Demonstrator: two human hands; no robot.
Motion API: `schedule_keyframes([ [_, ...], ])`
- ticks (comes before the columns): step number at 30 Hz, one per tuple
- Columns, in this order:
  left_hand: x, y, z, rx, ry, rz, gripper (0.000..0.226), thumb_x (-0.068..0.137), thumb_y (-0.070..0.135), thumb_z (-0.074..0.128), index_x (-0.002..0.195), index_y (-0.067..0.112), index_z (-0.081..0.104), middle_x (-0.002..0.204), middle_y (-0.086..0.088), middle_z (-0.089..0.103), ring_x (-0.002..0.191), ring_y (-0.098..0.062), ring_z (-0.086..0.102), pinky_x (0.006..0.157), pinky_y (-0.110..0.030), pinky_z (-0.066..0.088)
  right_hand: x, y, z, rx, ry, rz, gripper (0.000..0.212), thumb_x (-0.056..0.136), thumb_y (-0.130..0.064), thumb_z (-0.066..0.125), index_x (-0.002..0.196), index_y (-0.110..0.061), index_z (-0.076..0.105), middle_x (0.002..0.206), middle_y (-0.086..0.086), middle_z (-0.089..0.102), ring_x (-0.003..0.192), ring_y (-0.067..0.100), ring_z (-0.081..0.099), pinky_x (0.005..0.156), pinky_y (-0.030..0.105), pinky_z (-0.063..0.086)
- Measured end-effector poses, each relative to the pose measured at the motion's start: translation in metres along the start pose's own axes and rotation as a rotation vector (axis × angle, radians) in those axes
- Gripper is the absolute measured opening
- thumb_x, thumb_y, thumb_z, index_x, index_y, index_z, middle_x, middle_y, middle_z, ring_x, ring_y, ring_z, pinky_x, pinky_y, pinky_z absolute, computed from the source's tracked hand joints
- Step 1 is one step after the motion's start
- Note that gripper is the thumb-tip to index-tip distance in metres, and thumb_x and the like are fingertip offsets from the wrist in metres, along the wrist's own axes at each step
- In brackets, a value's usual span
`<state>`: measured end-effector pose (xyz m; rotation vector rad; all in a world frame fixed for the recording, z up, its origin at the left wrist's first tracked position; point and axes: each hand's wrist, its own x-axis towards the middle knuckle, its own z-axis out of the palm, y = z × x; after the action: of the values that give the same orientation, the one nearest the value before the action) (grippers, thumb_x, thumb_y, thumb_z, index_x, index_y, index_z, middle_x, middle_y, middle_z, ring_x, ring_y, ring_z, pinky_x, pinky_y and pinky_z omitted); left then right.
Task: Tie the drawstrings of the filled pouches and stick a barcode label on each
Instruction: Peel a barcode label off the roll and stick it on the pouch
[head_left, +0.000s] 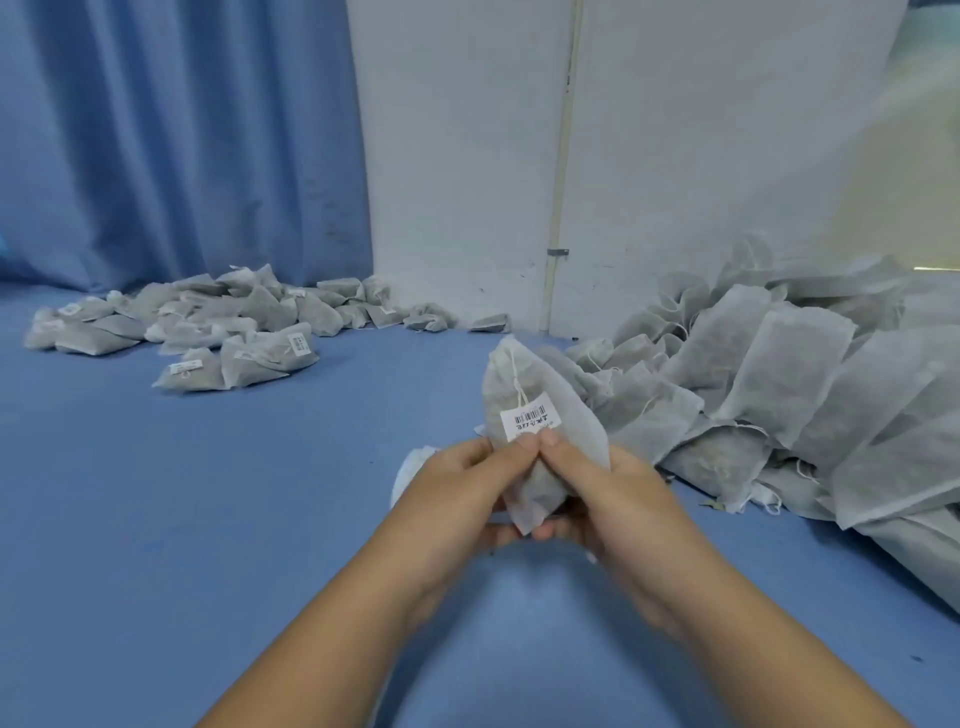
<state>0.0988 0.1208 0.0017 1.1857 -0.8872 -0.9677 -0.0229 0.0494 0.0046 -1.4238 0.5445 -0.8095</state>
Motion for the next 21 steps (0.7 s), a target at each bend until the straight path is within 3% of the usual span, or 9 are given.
schedule_keyframes([
  [3,0.001,0.021,-0.035,0.037,0.081,0.014,0.018,0.095,0.025,0.061,0.103,0.012,0.071,0.095,-0.008,0.077,0.080,-0.018,0.071,0.070,-0.029,0.058,0.027,-0.006,0.032,-0.069,-0.044,0.039,0.029,0.094,-0.040,0.058,0.089,-0.015,0.073,0.080,0.007,0.076,0.066,0.015,0.069,0.053,0.022,0.051],
  [7,0.006,0.037,-0.087,-0.007,0.245,-0.005,0.019,0.093,0.021,0.063,0.105,0.008,0.069,0.083,-0.006,0.075,0.072,-0.020,0.069,0.064,-0.032,0.057,0.062,-0.007,0.076,-0.198,-0.053,0.035,0.035,0.092,-0.046,0.058,0.093,-0.013,0.070,0.083,0.006,0.074,0.060,0.013,0.064,0.052,0.024,0.050],
  [10,0.013,0.037,-0.128,-0.073,0.371,-0.043,0.021,0.092,0.022,0.063,0.104,0.007,0.069,0.067,-0.004,0.068,0.058,-0.016,0.064,0.050,-0.026,0.052,0.084,-0.002,0.098,-0.283,0.002,0.043,0.030,0.092,-0.042,0.060,0.090,-0.014,0.068,0.082,0.002,0.068,0.047,0.009,0.057,0.046,0.020,0.046],
  [15,0.042,0.026,-0.192,-0.150,0.550,-0.161,0.008,0.091,0.021,0.064,0.087,0.014,0.063,0.048,0.002,0.055,0.038,-0.010,0.047,0.036,-0.015,0.038,0.108,0.005,0.109,-0.352,0.034,0.042,0.019,0.091,-0.030,0.062,0.082,-0.014,0.068,0.077,-0.001,0.067,0.042,0.006,0.054,0.042,0.017,0.042],
  [19,0.089,0.049,-0.221,-0.237,0.533,-0.065,0.010,0.095,0.013,0.061,0.085,0.010,0.060,0.054,-0.001,0.055,0.039,-0.010,0.051,0.038,-0.017,0.045,0.120,0.008,0.108,-0.339,0.067,0.032,0.016,0.090,-0.024,0.062,0.082,-0.012,0.070,0.073,-0.004,0.066,0.050,0.005,0.059,0.044,0.019,0.045],
  [21,0.115,0.072,-0.233,-0.314,0.544,0.058,0.010,0.096,0.012,0.061,0.087,0.009,0.059,0.078,-0.003,0.062,0.062,-0.015,0.064,0.063,-0.022,0.059,0.124,0.009,0.105,-0.344,0.079,0.021,0.016,0.090,-0.022,0.061,0.081,-0.013,0.071,0.069,-0.007,0.066,0.051,0.005,0.060,0.046,0.019,0.047],
])
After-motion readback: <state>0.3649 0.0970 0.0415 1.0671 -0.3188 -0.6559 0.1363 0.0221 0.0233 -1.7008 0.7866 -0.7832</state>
